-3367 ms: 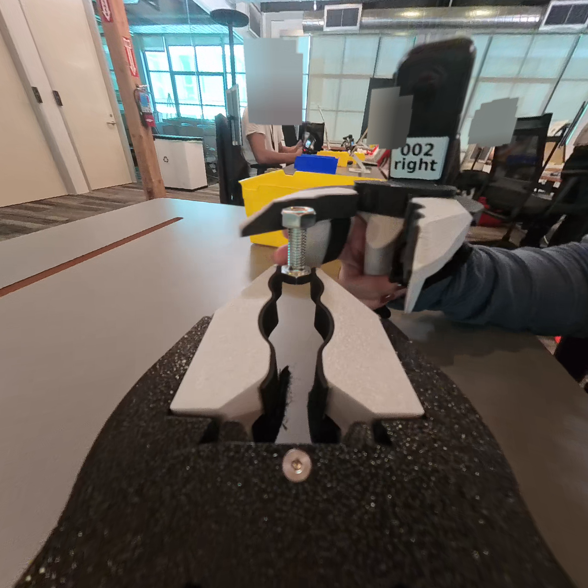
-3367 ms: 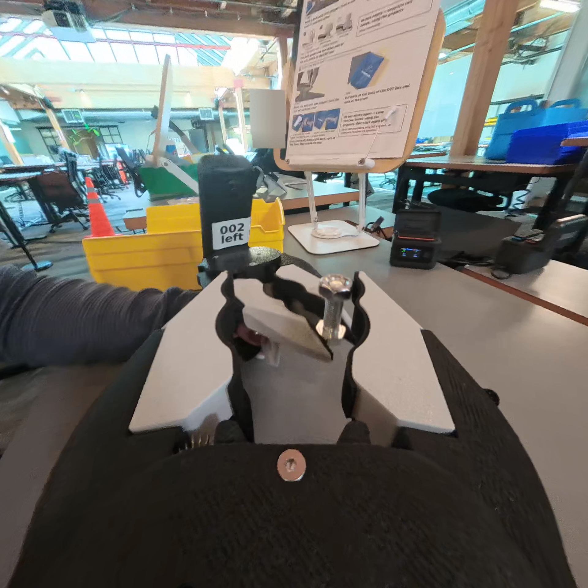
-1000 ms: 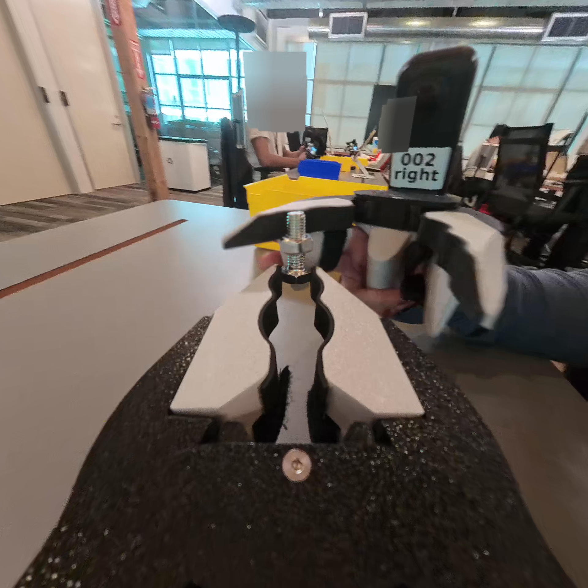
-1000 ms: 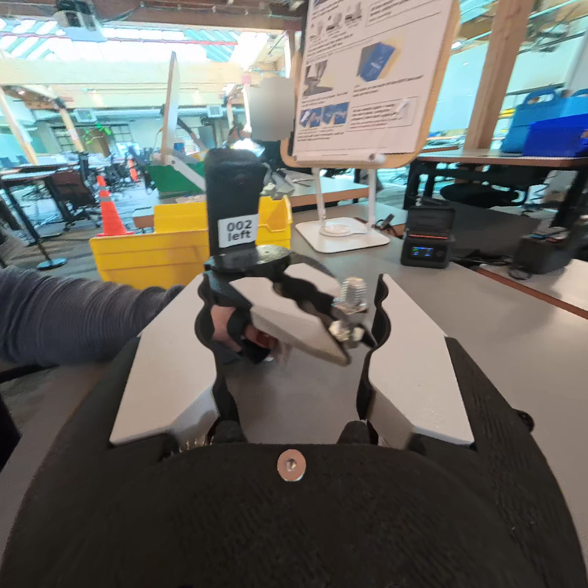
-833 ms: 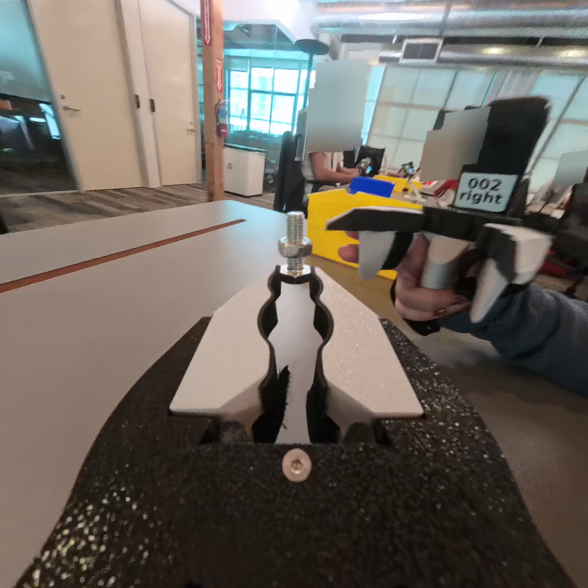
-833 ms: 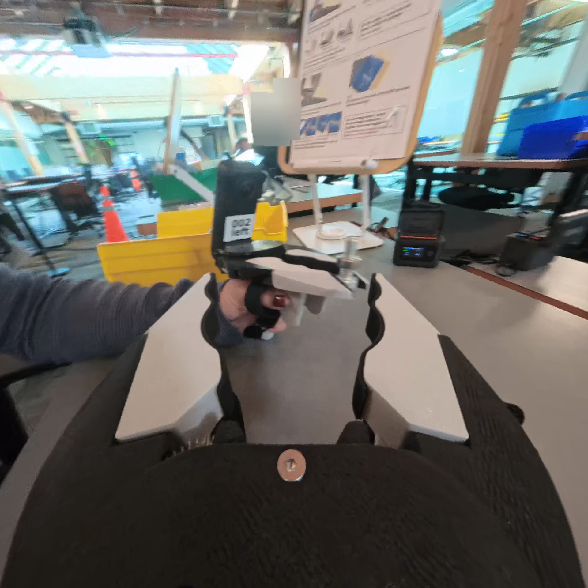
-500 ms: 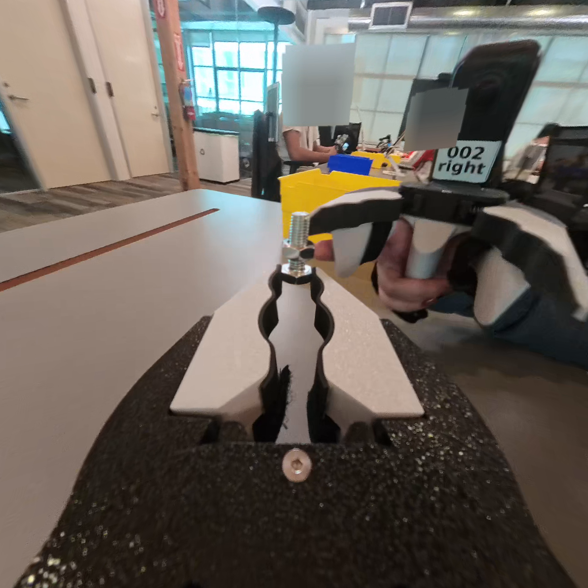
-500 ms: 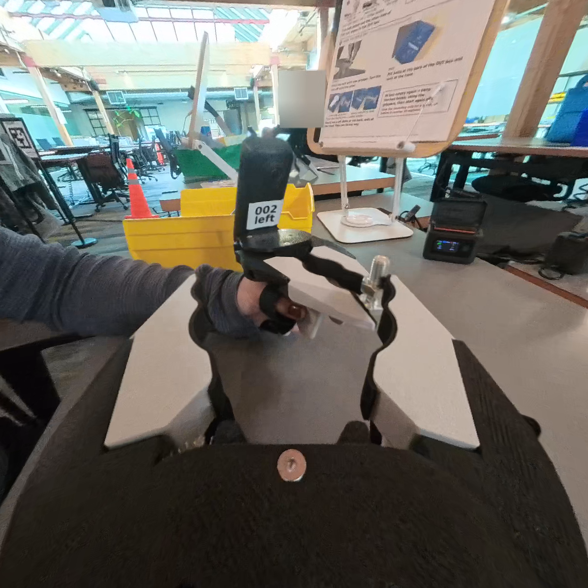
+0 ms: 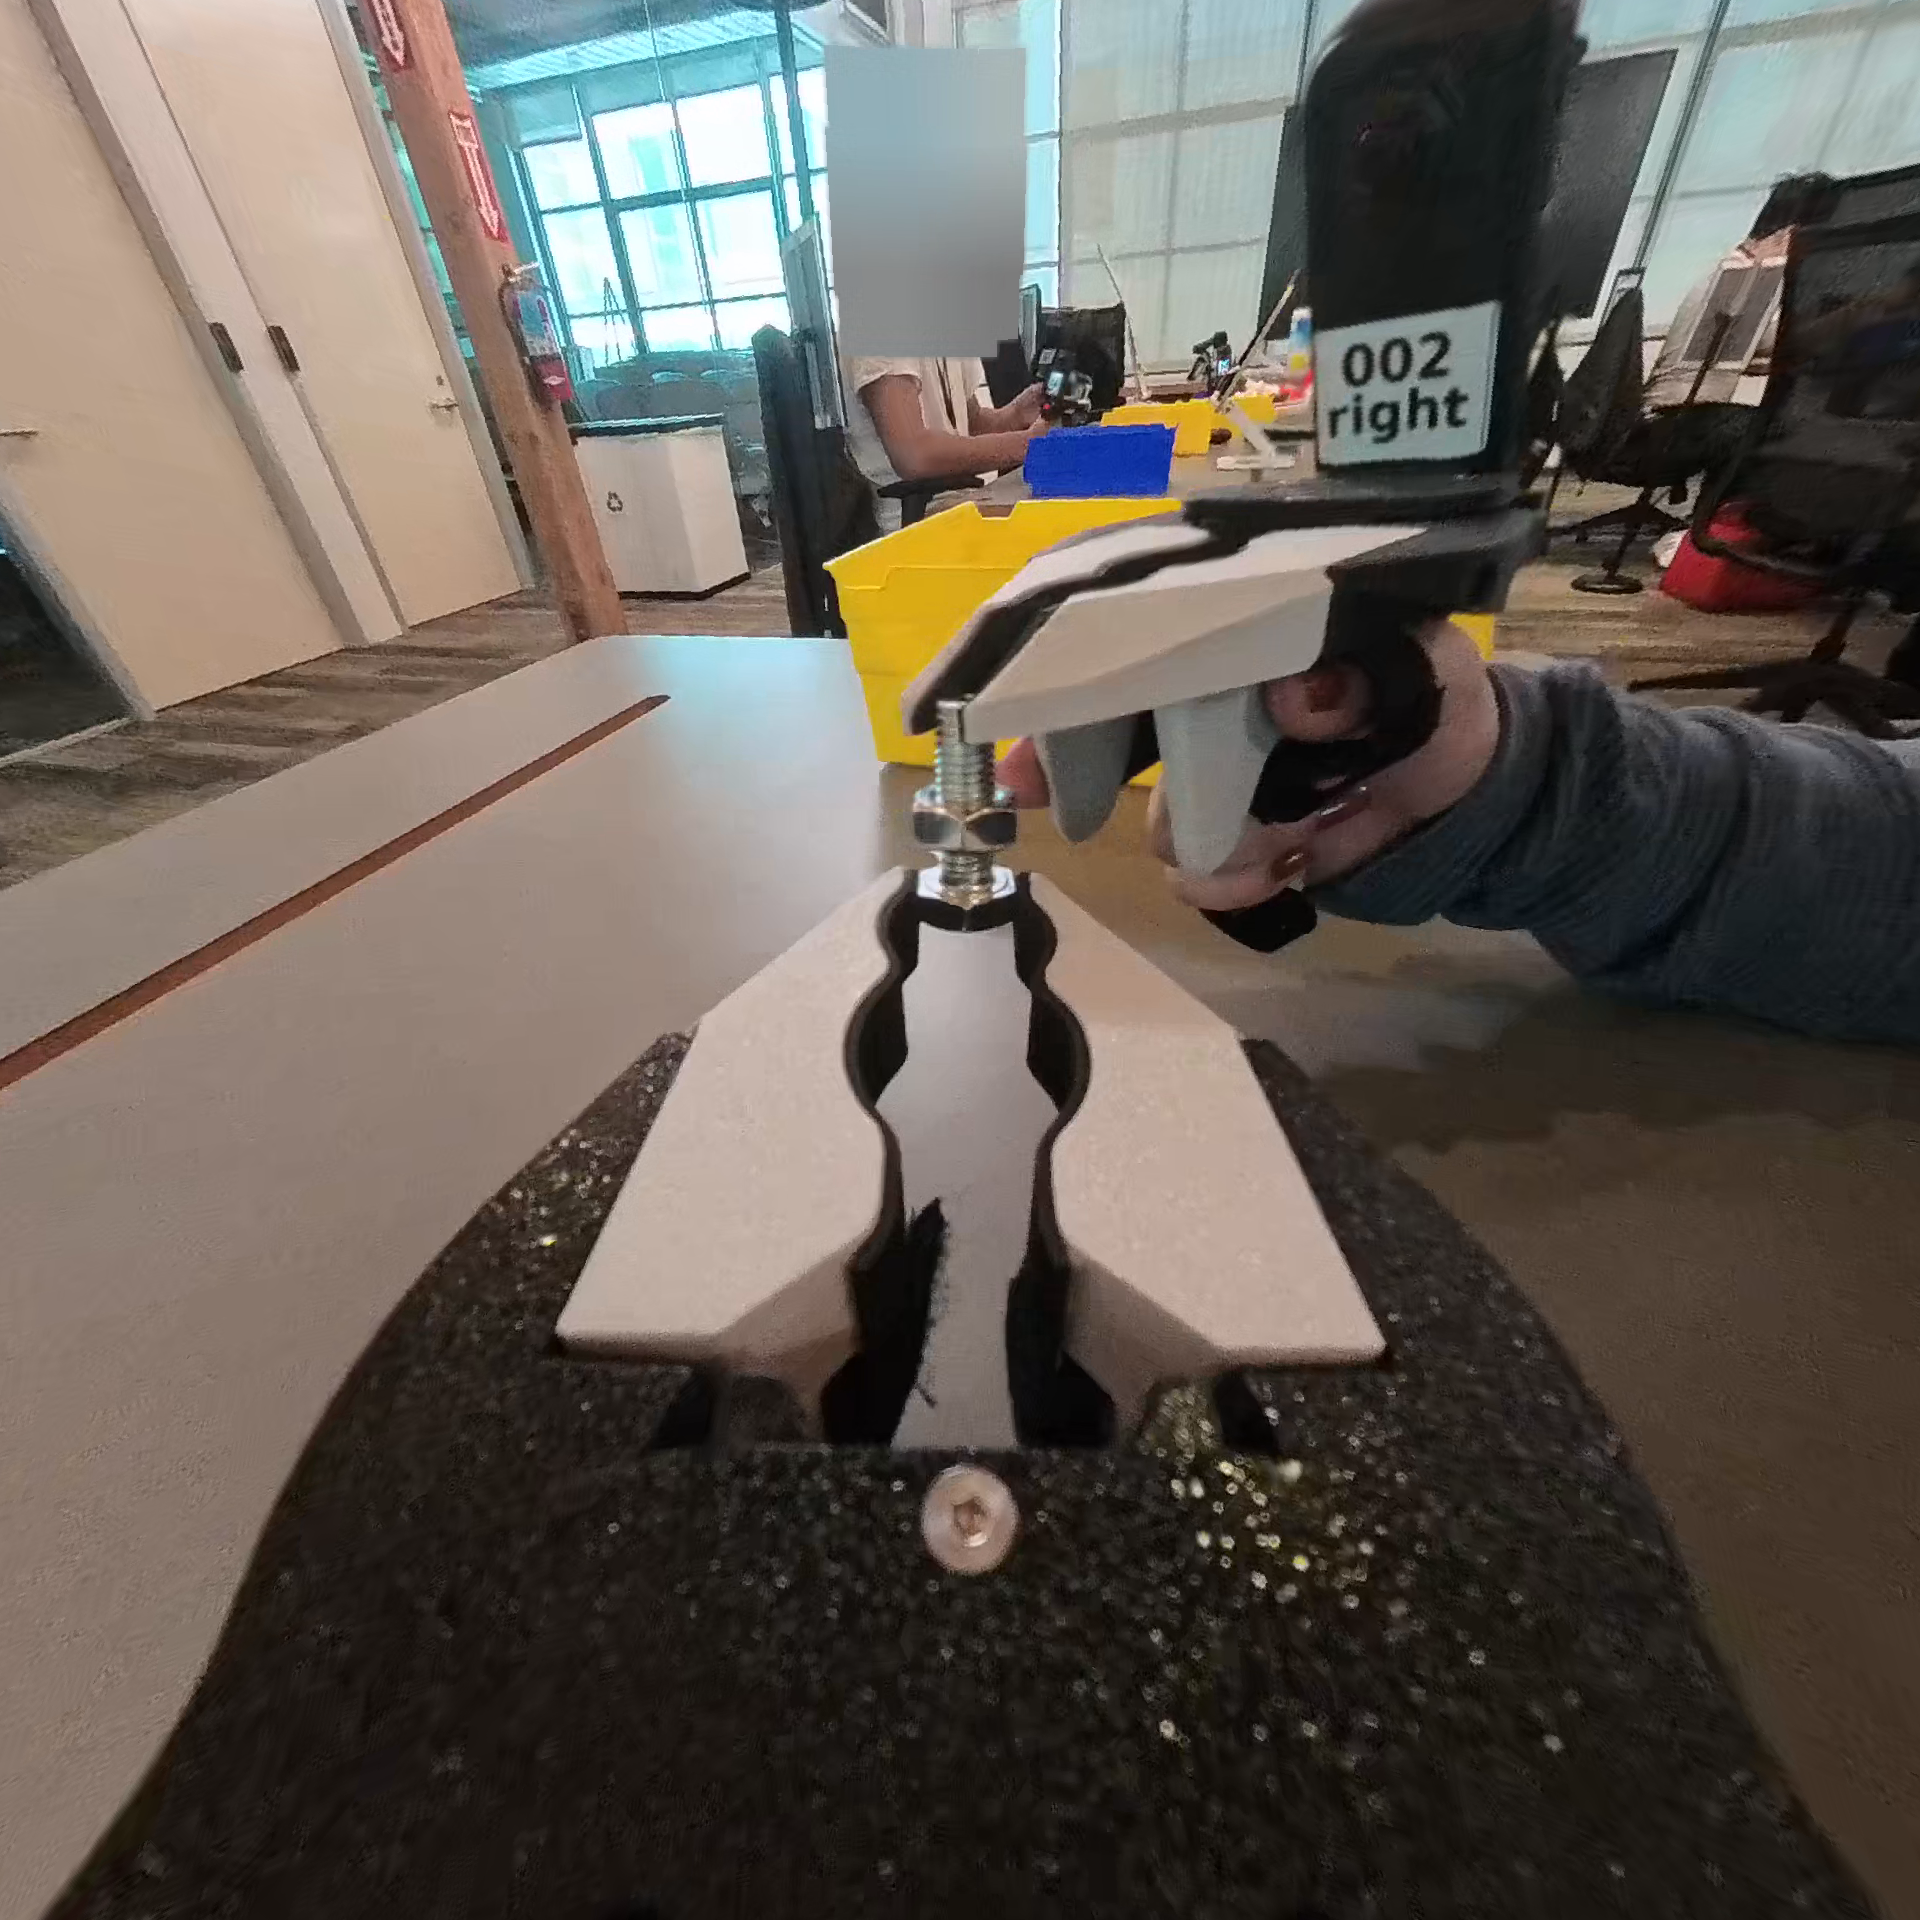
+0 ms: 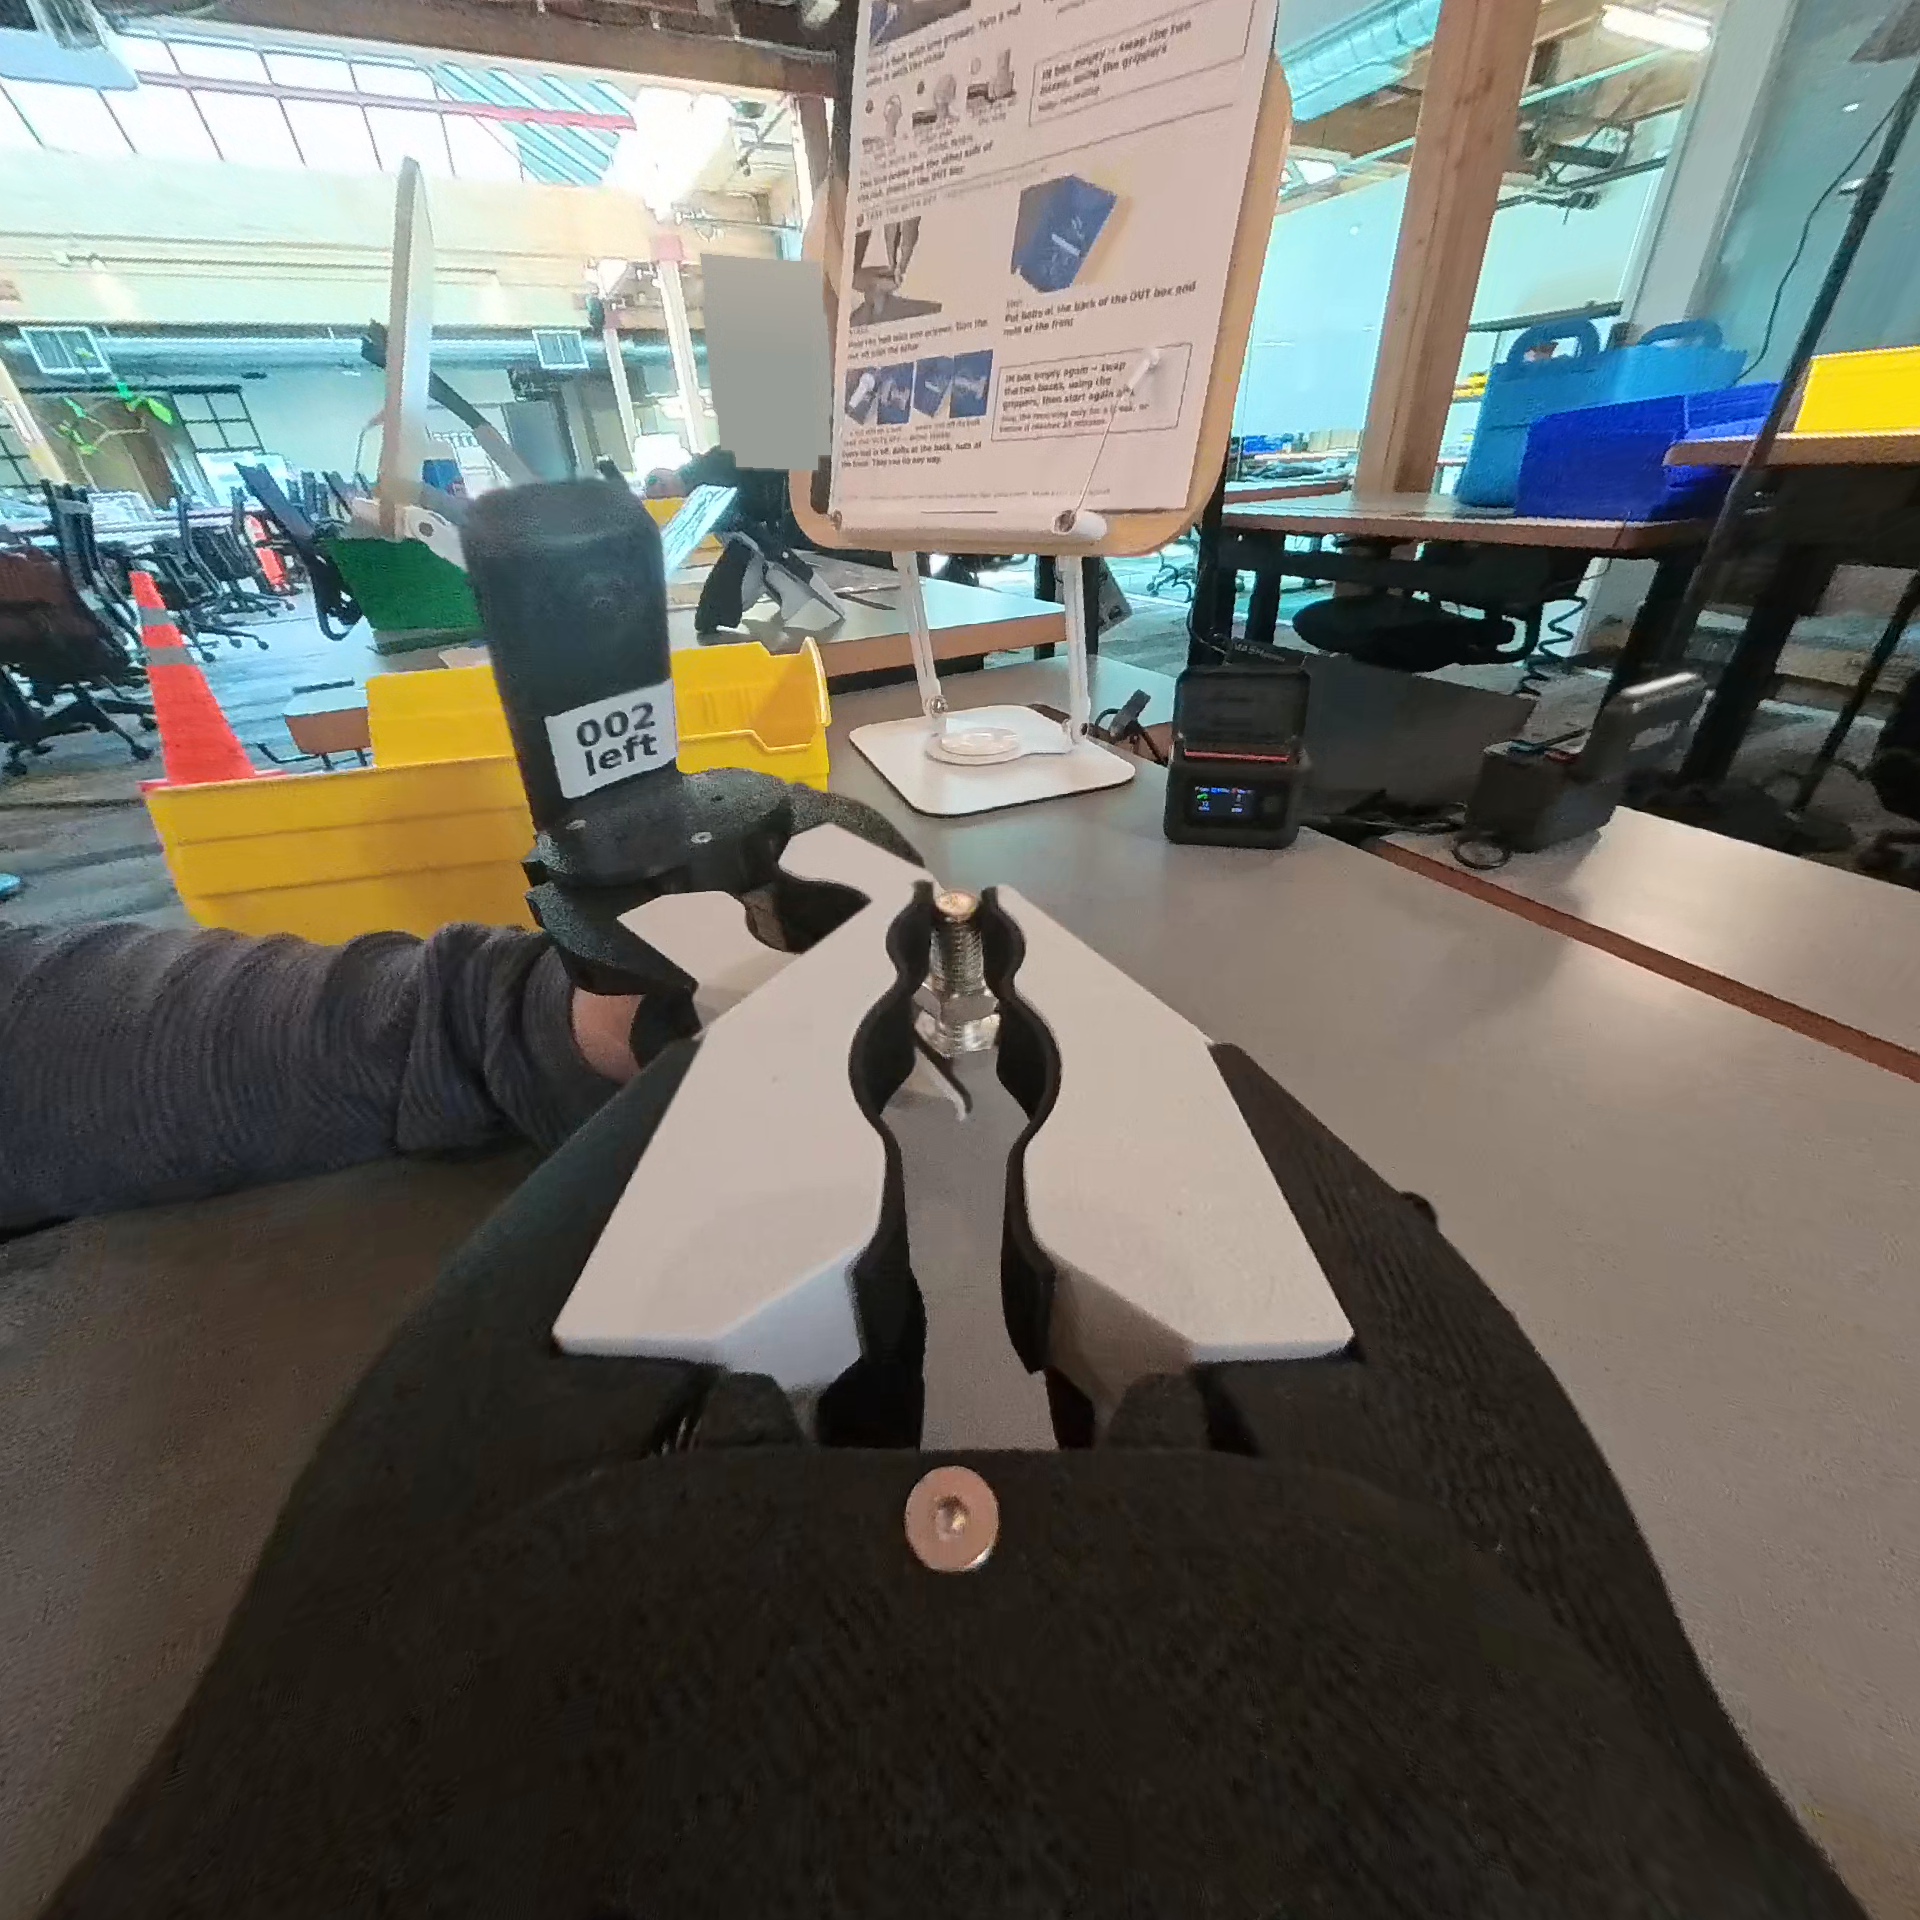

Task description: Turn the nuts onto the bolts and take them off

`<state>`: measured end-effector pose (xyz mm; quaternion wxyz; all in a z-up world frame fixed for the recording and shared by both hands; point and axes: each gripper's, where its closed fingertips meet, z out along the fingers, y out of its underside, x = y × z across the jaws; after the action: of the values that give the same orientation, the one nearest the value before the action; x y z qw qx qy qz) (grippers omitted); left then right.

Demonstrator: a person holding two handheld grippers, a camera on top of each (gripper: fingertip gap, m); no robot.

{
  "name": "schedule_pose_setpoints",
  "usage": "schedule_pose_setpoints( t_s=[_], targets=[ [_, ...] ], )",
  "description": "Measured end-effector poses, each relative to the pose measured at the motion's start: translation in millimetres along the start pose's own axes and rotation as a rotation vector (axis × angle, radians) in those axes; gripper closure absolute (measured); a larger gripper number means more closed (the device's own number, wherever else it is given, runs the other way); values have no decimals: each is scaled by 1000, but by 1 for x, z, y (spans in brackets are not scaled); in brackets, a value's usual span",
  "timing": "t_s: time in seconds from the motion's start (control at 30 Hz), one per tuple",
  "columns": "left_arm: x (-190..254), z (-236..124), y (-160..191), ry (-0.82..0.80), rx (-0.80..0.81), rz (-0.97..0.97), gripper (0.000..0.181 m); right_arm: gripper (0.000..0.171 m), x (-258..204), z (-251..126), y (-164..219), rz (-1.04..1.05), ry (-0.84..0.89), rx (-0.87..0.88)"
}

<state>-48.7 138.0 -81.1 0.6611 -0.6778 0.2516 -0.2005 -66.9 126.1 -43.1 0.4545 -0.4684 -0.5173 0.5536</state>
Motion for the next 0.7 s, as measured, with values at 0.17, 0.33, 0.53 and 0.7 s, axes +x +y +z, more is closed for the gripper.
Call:
schedule_pose_setpoints(
  t_s=[0.17, 0.33, 0.53, 0.7],
  targets=[
    [-3, 2, -4, -84, 47, 32, 117, 164, 2, -15, -17, -41, 26, 14],
    [-24, -8, -10, -271, 102, 106, 99, 164, 8, -95, -87, -187, 195, 10],
    [-32, -16, -16, -354, 130, 142, 106, 164, 95, -260, -72, -12, 585, -502],
    [-37, -19, -17, -365, 144, 110, 107, 164, 136, -355, 36, 365, 693, -1056]
  ],
)
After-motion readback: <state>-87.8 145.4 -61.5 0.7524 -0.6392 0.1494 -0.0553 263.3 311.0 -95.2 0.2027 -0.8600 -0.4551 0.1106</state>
